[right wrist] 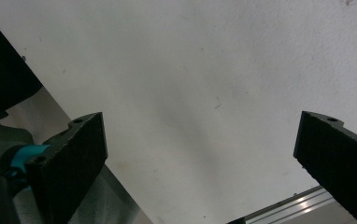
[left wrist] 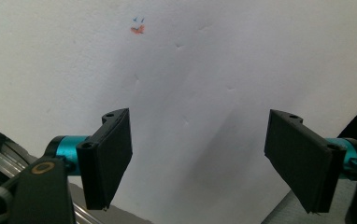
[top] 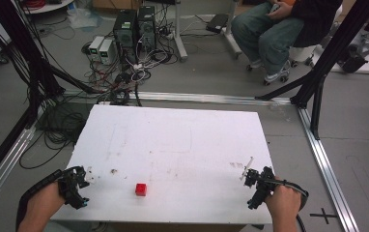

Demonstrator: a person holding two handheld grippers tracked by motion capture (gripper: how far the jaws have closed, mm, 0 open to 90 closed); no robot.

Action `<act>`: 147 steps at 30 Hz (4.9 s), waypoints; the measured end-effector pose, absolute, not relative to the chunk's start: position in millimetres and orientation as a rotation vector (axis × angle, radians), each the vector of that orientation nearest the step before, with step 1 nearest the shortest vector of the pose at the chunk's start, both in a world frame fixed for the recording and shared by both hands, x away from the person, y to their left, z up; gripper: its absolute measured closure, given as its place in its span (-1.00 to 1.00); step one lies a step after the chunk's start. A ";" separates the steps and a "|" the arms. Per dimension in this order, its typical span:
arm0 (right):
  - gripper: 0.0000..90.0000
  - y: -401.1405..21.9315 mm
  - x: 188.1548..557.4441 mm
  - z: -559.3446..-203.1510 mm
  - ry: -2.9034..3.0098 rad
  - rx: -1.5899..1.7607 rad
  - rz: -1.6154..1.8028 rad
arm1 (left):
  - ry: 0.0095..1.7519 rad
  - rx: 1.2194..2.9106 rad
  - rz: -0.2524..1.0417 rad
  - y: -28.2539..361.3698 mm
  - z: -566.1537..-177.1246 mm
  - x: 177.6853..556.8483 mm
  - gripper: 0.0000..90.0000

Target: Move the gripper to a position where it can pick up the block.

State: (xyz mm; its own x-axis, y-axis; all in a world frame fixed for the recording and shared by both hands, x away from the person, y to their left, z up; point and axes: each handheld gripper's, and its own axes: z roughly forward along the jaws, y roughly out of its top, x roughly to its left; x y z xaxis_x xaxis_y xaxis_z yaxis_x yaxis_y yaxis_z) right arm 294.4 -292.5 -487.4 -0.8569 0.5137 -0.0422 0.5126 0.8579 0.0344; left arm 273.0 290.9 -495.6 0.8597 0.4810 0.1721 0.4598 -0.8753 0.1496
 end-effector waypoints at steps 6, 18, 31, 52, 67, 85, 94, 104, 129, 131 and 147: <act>-0.95 -291.9 294.0 -485.8 2.985 0.817 0.031 | 0.739 2.931 0.316 290.9 -494.8 271.8 -0.48; -0.96 -291.8 293.2 -484.3 2.980 0.817 0.046 | 0.737 2.927 0.327 290.2 -492.5 271.3 -0.48; -0.95 -293.4 292.4 -482.9 2.976 0.818 0.069 | 0.722 2.929 0.328 286.8 -494.9 271.6 -0.48; -0.96 -297.4 292.1 -482.7 2.975 0.837 0.102 | 0.645 2.953 0.339 274.9 -491.6 274.0 -0.48; -0.95 -298.4 292.0 -481.3 2.978 0.844 0.126 | 0.527 2.966 0.308 258.7 -485.5 290.5 -0.48; -0.95 -298.4 292.0 -483.0 2.985 0.841 0.141 | 0.360 2.993 0.303 235.5 -476.1 301.2 -0.48; -0.95 -296.5 292.2 -482.6 2.988 0.829 0.146 | 0.253 3.012 0.271 222.3 -473.7 307.2 -0.48; -0.95 -294.1 293.0 -482.9 2.997 0.818 0.146 | 0.108 3.028 0.256 206.2 -474.6 310.8 -0.48; -0.95 -294.7 292.3 -480.9 2.991 0.824 0.168 | -0.109 3.052 0.168 152.0 -474.5 315.3 -0.48; -0.95 -294.7 292.4 -480.9 2.990 0.818 0.168 | -0.124 3.059 0.160 147.8 -475.0 314.9 -0.48; -0.95 -293.4 293.0 -479.5 2.995 0.805 0.175 | -0.225 3.080 0.099 118.8 -482.6 312.2 -0.48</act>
State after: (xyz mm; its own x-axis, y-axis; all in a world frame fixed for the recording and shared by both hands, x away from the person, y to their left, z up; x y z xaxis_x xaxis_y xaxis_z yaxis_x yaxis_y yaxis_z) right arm 293.0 -293.4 -479.5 -0.8650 0.5017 -0.0044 0.4978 0.8593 0.1180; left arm 312.2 118.8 -482.6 0.9874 -0.1434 0.0675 -0.1468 -0.9880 0.0472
